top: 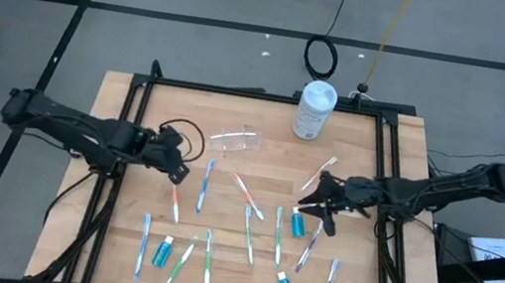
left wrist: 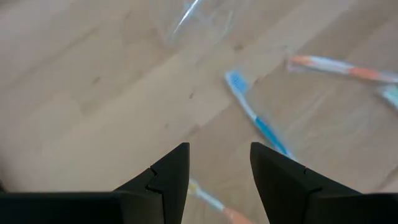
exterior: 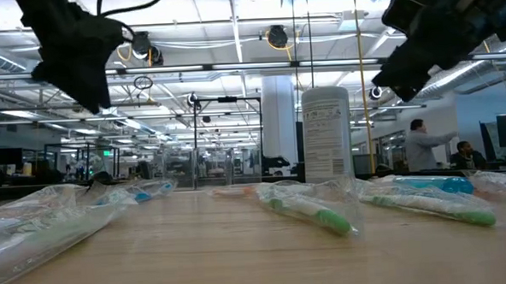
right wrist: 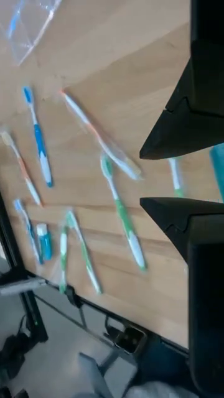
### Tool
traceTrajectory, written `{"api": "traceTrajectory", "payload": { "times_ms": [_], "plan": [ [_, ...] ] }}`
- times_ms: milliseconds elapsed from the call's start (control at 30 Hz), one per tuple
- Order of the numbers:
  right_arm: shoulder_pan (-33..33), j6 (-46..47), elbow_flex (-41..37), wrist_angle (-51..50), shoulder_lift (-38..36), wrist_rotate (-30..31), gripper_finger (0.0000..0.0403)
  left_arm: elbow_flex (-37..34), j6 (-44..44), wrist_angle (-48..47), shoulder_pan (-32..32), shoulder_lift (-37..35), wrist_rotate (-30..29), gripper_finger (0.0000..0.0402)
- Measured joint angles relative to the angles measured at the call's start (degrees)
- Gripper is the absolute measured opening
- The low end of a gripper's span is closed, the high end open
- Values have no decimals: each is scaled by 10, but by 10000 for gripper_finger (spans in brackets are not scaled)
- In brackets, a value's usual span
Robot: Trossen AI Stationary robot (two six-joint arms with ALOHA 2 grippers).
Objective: Pick & Place toothbrushing station
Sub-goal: Put the blue toothbrush into the transparent organizer
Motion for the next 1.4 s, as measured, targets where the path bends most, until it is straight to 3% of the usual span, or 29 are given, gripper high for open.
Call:
{"api": "traceTrajectory", "payload": {
  "times_ms": [167, 533, 833, 1200, 1400],
  "plan": [
    [0, -4, 10, 54, 41, 17, 100, 0, -117, -38, -38, 21, 64, 172],
    [-4, -32, 10, 49, 45, 17, 100, 0, -354, -46, -222, 76, 102, 172],
    [-51, -65, 10, 59, 45, 17, 100, 0, -548, -47, -343, 137, 197, 172],
    [-79, -83, 10, 66, 45, 17, 100, 0, -715, 3, -420, 188, 216, 172],
    [-80, -97, 10, 66, 45, 17, 100, 0, -749, 28, -430, 213, 216, 172]
  ]
}}
